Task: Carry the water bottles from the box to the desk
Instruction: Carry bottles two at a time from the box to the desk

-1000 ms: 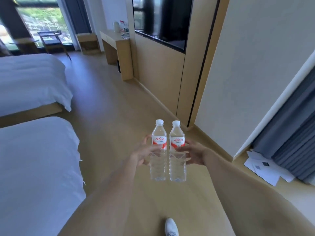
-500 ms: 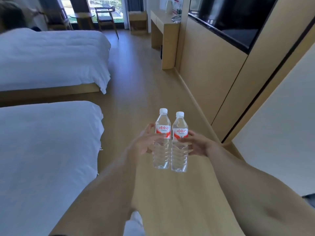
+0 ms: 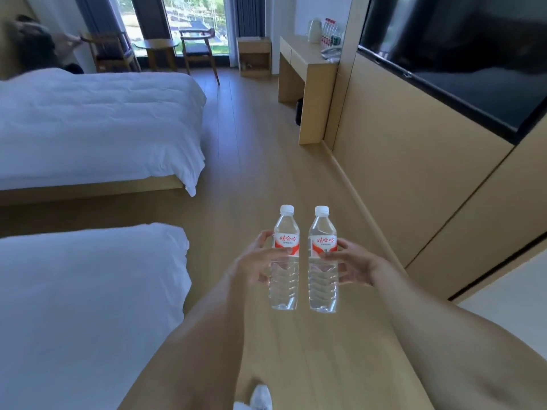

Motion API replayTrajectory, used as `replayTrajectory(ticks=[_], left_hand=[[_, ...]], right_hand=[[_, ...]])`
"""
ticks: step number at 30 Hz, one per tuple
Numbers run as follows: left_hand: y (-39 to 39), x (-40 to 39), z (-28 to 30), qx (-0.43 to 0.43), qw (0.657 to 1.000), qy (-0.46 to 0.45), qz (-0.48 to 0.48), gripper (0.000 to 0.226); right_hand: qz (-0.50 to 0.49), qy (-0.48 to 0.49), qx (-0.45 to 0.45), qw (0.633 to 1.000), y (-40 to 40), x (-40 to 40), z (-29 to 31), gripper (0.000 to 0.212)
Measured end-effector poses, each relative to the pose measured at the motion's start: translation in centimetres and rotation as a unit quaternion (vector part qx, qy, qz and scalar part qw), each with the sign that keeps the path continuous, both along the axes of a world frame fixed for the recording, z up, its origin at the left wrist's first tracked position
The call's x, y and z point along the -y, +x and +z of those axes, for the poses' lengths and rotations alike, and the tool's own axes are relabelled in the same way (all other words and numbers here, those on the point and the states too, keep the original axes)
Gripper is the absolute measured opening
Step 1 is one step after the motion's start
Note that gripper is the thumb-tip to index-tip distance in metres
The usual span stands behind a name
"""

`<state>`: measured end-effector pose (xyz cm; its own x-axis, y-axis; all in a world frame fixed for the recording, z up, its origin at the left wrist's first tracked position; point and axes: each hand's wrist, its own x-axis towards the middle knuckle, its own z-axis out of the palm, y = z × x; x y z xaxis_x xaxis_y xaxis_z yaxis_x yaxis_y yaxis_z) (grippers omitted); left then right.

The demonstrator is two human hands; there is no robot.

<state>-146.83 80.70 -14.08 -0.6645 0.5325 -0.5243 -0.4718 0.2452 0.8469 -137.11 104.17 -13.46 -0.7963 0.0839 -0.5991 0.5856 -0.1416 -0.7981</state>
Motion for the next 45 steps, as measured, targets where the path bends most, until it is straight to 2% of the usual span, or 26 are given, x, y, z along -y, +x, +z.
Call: replayTrajectory(ticks=[4,11,22,29,32,39,45], left_hand=[[-8.8,-0.7,1.0,-0.002,1.000,0.006,-0.005,0.062],[-20.6,-3.9,1.5,-0.005,1.000,0.018,0.003,0.064],[-39.9,-12.0,2.9,-0.051,0.998,-0.006,0.038,0.065],[-52.7,-17.5,5.6,-0.072,0.995,0.009,0.063,0.073],[-57.4,-19.0,6.1,-0.078,0.994,0.013,0.070,0.069],[-70.3,-21.1,4.7,-0.086,0.995,0.007,0.058,0.064],[-84.8,-22.8,2.8,-0.079,0.996,0.016,0.033,0.066]], right_hand=[[-0.009,-0.003,-0.014,1.000,-8.0,-0.5,1.5,0.056],[-0.011,-0.010,-0.031,0.999,-19.6,-3.3,2.2,0.058],[0.007,-0.023,-0.056,0.998,-41.0,-12.0,1.9,0.057],[0.030,-0.028,-0.058,0.997,-55.2,-17.9,3.6,0.053],[0.045,-0.033,-0.057,0.997,-60.4,-19.4,4.2,0.055],[0.041,-0.024,-0.065,0.997,-73.1,-21.2,4.3,0.054],[0.016,-0.014,-0.065,0.998,-86.2,-22.0,3.2,0.058]])
